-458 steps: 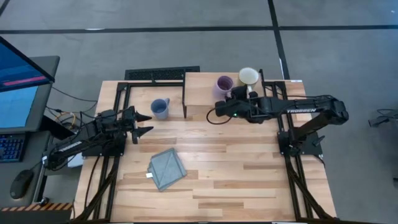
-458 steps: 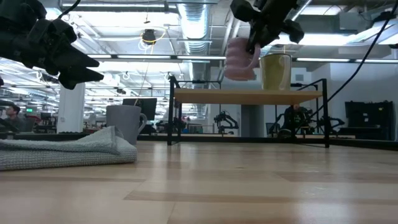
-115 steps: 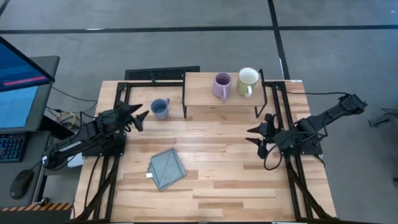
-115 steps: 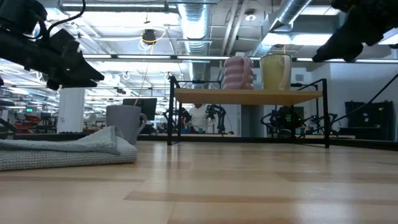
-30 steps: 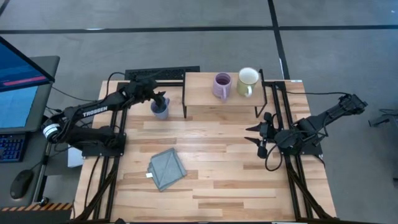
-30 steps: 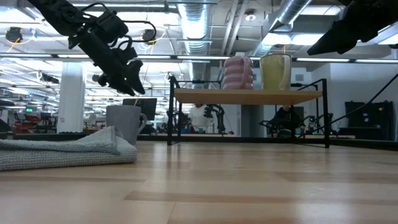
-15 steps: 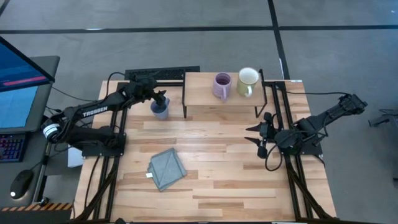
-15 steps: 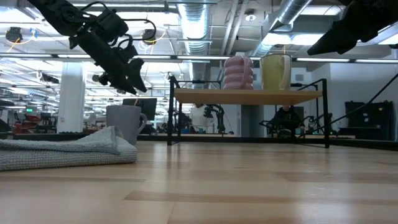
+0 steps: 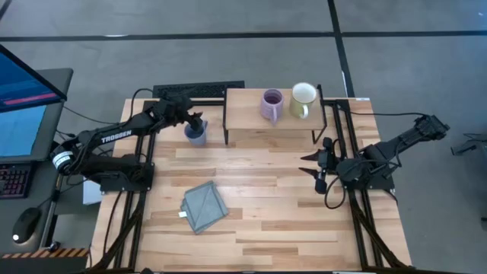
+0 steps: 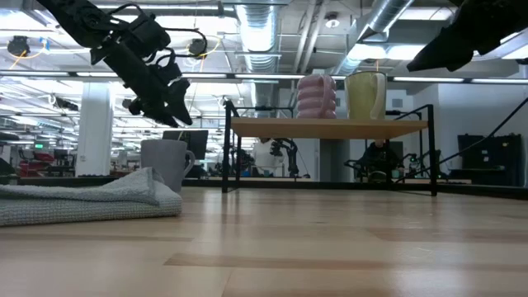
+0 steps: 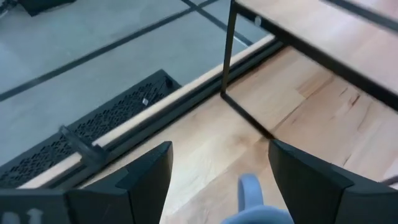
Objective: Stack small to large cups/mugs on shelf
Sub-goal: Put the blue mug on the shelf
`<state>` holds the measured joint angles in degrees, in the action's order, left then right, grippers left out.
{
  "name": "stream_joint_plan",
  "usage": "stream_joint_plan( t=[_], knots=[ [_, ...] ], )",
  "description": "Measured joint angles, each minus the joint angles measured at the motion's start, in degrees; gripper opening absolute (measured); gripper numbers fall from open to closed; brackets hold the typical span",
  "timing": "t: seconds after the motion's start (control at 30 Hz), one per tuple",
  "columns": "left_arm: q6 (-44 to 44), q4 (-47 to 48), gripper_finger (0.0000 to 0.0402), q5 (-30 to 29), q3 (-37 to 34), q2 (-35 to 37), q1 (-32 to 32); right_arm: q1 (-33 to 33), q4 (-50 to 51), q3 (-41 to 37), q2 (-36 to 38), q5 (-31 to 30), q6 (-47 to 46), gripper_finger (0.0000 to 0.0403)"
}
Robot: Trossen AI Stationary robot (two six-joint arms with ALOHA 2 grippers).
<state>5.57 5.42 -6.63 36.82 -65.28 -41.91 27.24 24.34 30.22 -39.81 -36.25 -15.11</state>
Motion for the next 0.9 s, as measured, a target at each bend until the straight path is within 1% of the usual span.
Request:
stream_joint_plan(
  t=[0.2,0.27,0.47,0.63,0.77,0.9],
  knots=[
    [1.19,6.70,0.0257,0.11,-0.01,0.00,-0.01,0.00,-0.87,0.01,0.01,0.00,0.00,0.0193],
    [1.46,7.52,0.0257,-0.23,-0.02,0.00,0.00,0.00,-0.86,0.02,0.02,0.00,0.00,0.0193],
    [-1.91,6.03,0.0257,-0.12,-0.02,0.01,-0.01,0.00,-0.86,0.02,0.02,0.00,0.00,0.0193],
    [-4.16,4.54,0.0257,2.28,-0.02,-0.13,0.00,0.00,-0.86,0.02,0.02,0.00,0.00,0.0193],
    [-6.75,2.89,0.0257,2.91,-0.02,-1.89,0.00,0.00,-0.87,0.02,0.02,-0.02,0.00,0.0193],
    [-7.29,0.69,0.0257,2.86,-0.02,-5.11,-0.02,0.00,-0.86,0.02,0.00,0.00,0.02,0.0193]
  ],
)
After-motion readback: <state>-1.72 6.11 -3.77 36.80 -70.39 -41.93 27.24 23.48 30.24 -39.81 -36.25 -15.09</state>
